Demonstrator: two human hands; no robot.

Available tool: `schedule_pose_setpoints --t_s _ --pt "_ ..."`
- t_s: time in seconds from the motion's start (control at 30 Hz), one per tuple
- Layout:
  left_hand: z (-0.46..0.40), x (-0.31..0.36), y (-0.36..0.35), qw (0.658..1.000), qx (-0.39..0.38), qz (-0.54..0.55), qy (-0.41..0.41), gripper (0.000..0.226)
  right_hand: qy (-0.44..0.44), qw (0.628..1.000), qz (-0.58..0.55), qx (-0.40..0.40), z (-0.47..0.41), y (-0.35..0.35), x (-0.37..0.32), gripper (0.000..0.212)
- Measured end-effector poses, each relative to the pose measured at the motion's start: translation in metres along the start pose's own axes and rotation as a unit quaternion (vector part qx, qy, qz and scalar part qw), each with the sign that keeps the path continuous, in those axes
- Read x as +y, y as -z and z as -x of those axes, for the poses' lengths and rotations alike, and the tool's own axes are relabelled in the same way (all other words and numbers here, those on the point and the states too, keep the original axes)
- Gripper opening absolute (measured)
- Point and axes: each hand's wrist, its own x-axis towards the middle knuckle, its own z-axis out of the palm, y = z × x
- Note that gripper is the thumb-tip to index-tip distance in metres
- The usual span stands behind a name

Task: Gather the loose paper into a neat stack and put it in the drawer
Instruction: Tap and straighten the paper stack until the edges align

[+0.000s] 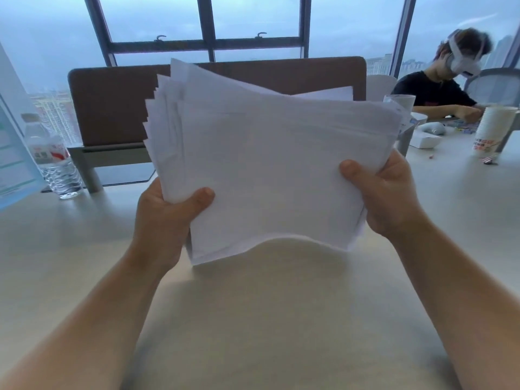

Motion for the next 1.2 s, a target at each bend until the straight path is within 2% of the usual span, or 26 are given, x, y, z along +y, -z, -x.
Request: schedule_pose_setpoints --t_s 0.07,0.13,0.27,0.33,0.43,0.53,0.67,0.7,0.77,0.9,0.93,1.0,1.07,1.13,1.17,1.2 --pt "0.0 -0.005 0.007 1.0 0.018 -0.02 0.014 0.03 -0.001 0.999 0.032 0.018 -0.001 0.003 0.004 0.032" --pt "-0.004 -0.01 0.018 0.998 0.036 -0.041 0.027 0.038 -0.016 0.999 0.033 0.036 -0.003 0.008 0.009 0.032" --pt "-0.006 -0.02 0.033 0.992 -0.017 0.019 0.127 0.084 -0.09 0.995 0.034 0.026 -0.001 0.013 0.023 0.027" --pt "-0.002 -0.02 0.031 0.984 -0.04 0.012 0.171 0.095 -0.124 0.991 0.049 0.011 0.003 0.011 0.035 0.026" --pt "0.001 -0.017 0.026 0.987 -0.035 -0.049 0.149 0.093 -0.134 0.989 0.051 0.016 0.007 0.006 0.042 0.022" --pt "0.0 -0.007 0.019 0.994 -0.018 -0.058 0.09 0.086 -0.114 0.993 0.014 0.034 0.004 0.003 0.037 0.022" --pt "-0.002 0.005 0.012 0.998 0.015 0.013 0.06 0.036 -0.092 0.993 -0.059 0.048 -0.001 0.009 0.026 0.025" --pt "-0.002 0.006 0.013 0.997 0.018 0.021 0.071 0.037 -0.088 0.993 -0.066 0.042 -0.002 0.011 0.025 0.026" --pt "0.001 0.006 0.013 0.995 0.017 0.016 0.097 0.055 -0.083 0.994 -0.065 0.027 -0.002 0.013 0.024 0.031" --pt "0.003 0.007 0.011 0.995 0.031 0.035 0.091 0.072 -0.096 0.994 -0.051 -0.002 0.002 0.007 0.028 0.055" --pt "0.003 0.009 0.009 0.995 0.026 0.043 0.088 0.069 -0.1 0.994 -0.036 -0.002 0.004 0.005 0.028 0.054" --pt "0.004 0.012 0.007 0.995 0.017 0.051 0.084 0.066 -0.09 0.995 0.041 0.019 0.003 0.004 0.026 0.033" --pt "0.005 0.014 0.006 0.996 0.01 0.049 0.077 0.082 -0.067 0.993 0.093 0.043 0.002 0.002 0.02 0.019" --pt "0.007 0.018 0.004 0.998 0.006 0.043 0.054 0.092 -0.041 0.996 0.067 0.049 0.001 0.0 0.01 0.02" --pt "0.006 0.021 0.002 0.998 0.003 0.051 0.045 0.086 -0.03 0.998 0.041 0.047 0.001 -0.002 0.004 0.02" --pt "0.006 0.022 0.001 0.997 -0.003 0.067 0.036 0.072 -0.018 0.999 0.014 0.039 0.002 -0.002 -0.002 0.019"
